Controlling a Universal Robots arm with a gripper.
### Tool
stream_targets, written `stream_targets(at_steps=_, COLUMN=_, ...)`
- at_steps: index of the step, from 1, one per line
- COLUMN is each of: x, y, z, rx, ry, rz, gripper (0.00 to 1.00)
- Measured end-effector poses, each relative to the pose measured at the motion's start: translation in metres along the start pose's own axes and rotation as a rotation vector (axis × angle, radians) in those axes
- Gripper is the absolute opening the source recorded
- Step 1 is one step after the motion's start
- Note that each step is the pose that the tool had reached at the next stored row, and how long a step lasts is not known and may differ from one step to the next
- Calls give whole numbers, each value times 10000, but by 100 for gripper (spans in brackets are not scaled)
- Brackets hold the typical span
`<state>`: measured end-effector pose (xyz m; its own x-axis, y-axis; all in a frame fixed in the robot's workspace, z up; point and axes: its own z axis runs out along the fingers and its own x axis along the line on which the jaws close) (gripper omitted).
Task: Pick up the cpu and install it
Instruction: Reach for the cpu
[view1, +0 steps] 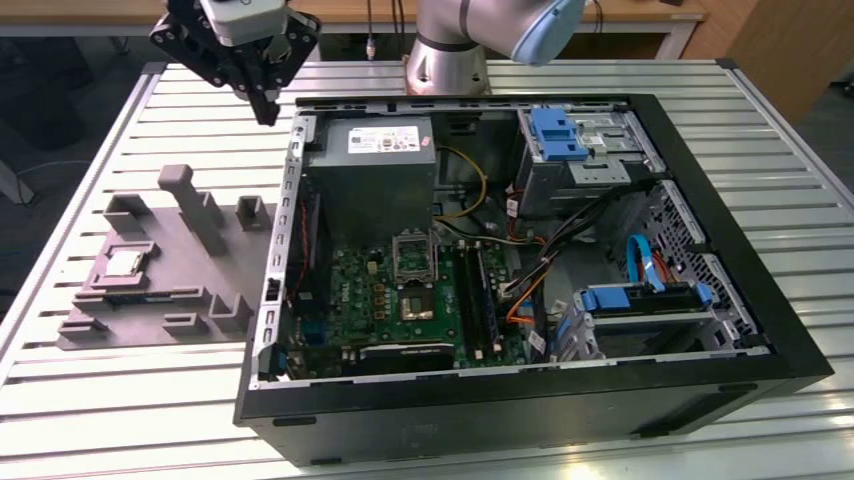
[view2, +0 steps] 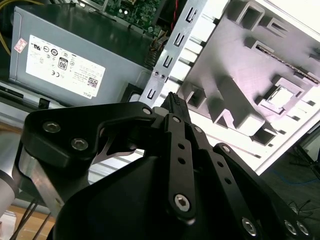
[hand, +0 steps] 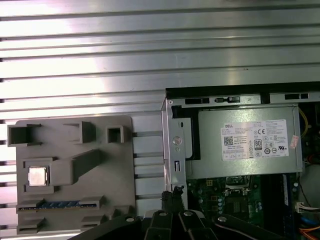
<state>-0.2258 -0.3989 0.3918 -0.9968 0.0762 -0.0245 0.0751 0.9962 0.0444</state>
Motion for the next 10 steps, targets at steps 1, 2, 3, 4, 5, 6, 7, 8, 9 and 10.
stream_targets(at_steps=1, x=2, y=0, z=0, rx=0, ry=0, rz=0, gripper=11)
stream_targets(at_steps=2, x=4, y=0, z=0, rx=0, ry=0, rz=0, gripper=11)
stream_targets(at_steps=3, x=6, y=0, z=0, rx=0, ry=0, rz=0, gripper=11)
stream_targets(at_steps=4, x=20, y=-1, z=0, rx=0, ry=0, rz=0, gripper=11)
stream_targets(at_steps=5, x=34, y=-3, z=-1, rx=0, ry=0, rz=-1, gripper=11)
stream_targets(at_steps=6, x=36, y=-3, z=-1, rx=0, ry=0, rz=0, gripper=11)
stream_targets(at_steps=7, x=37, y=-3, z=-1, rx=0, ry=0, rz=0, gripper=11)
stream_targets(at_steps=8, x=40, y=-3, z=-1, rx=0, ry=0, rz=0, gripper=11)
stream_targets(at_steps=9, x=41, y=-3, z=-1, rx=0, ry=0, rz=0, gripper=11)
stream_targets(at_steps=10, x=67, y=-5, z=-1, rx=0, ry=0, rz=-1, gripper=11)
